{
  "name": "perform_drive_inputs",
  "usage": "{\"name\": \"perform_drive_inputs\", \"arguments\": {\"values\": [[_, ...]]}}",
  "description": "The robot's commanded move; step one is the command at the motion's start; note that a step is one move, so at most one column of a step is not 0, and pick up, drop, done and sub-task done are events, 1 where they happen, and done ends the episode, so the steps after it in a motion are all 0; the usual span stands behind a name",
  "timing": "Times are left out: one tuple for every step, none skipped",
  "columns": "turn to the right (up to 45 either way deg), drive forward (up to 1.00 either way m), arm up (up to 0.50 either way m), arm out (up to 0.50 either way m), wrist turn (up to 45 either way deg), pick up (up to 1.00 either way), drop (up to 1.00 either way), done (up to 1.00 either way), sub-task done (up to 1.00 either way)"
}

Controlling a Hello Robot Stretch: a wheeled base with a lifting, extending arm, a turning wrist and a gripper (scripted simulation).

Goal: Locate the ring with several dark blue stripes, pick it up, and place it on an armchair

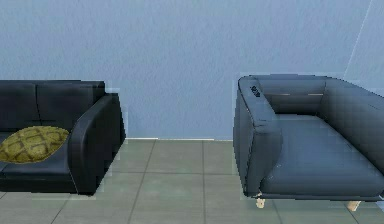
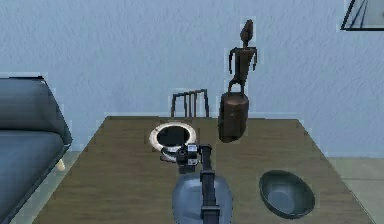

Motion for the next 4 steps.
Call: {"name": "perform_drive_inputs", "arguments": {"values": [[0.0, 0.00, 0.10, 0.00, 0.0, 0.00, 0.00, 0.00, 0.00], [0.0, 0.00, 0.26, 0.00, 0.0, 0.00, 0.00, 0.00, 0.00], [0.0, 0.00, 0.00, 0.00, -45.0, 0.00, 0.00, 0.00, 0.00], [0.0, 0.00, 0.00, 0.00, -45.0, 0.00, 0.00, 0.00, 0.00]]}}
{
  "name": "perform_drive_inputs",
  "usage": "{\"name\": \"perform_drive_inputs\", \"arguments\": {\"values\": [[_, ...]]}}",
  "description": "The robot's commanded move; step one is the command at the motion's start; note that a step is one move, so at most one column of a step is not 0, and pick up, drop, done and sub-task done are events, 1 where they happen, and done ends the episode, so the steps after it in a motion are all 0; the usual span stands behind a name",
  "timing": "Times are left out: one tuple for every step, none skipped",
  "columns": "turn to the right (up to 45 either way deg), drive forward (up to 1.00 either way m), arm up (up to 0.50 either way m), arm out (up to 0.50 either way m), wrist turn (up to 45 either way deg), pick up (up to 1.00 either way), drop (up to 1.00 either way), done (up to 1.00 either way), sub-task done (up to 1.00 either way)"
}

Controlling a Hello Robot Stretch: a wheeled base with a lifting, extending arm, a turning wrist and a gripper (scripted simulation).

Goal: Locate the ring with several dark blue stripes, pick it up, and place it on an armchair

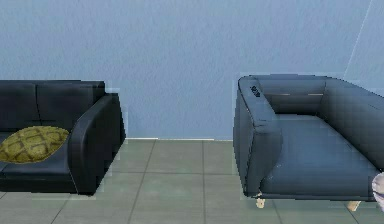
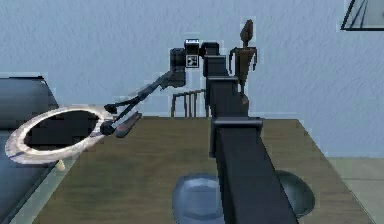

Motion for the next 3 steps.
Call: {"name": "perform_drive_inputs", "arguments": {"values": [[0.0, 0.00, 0.00, 0.00, -24.0, 0.00, 0.00, 0.00, 0.00], [0.0, 0.00, 0.00, -0.40, 0.0, 0.00, 0.00, 0.00, 0.00], [6.0, 0.00, 0.00, 0.00, 0.0, 0.00, 0.00, 0.00, 0.00]]}}
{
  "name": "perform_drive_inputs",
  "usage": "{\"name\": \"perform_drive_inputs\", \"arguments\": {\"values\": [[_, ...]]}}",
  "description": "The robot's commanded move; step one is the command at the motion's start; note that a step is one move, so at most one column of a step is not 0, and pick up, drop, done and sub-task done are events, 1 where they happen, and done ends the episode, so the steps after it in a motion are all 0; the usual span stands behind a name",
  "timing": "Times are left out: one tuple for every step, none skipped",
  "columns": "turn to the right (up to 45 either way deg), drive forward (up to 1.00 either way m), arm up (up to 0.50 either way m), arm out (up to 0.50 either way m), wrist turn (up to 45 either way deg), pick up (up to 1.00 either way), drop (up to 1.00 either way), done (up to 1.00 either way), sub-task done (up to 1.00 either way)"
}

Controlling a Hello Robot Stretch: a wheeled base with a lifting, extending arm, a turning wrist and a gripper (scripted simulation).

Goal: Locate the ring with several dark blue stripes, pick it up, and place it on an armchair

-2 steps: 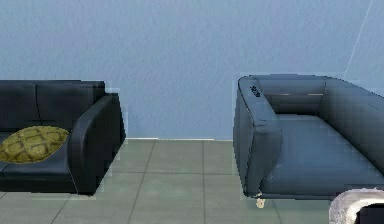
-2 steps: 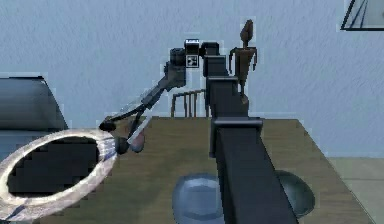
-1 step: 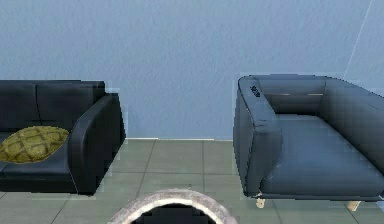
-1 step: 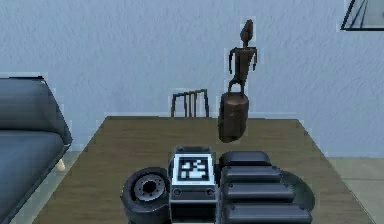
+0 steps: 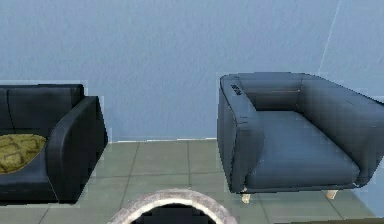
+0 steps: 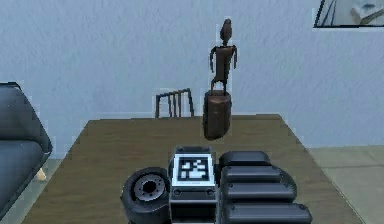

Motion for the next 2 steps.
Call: {"name": "perform_drive_inputs", "arguments": {"values": [[0.0, 0.65, 0.00, 0.00, 0.0, 0.00, 0.00, 0.00, 0.00], [18.0, 0.00, 0.00, 0.00, 0.0, 0.00, 0.00, 0.00, 0.00]]}}
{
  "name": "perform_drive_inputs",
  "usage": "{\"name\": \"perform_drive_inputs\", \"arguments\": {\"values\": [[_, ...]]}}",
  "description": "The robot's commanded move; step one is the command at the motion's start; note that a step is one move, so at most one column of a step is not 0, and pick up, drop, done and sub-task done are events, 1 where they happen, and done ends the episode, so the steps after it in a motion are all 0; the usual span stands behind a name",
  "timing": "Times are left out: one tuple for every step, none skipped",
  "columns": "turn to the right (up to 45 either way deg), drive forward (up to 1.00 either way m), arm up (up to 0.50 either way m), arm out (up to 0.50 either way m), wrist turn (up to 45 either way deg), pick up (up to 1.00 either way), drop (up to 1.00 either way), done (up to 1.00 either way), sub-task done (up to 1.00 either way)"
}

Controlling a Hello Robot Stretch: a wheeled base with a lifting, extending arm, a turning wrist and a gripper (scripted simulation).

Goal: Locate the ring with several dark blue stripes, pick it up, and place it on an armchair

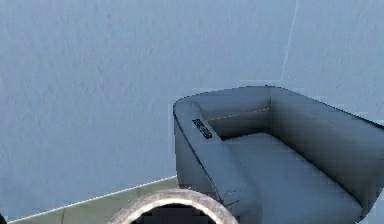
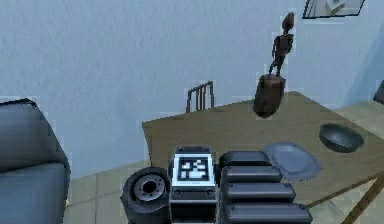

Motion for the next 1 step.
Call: {"name": "perform_drive_inputs", "arguments": {"values": [[3.0, 0.00, 0.00, 0.00, 0.0, 0.00, 0.00, 0.00, 0.00]]}}
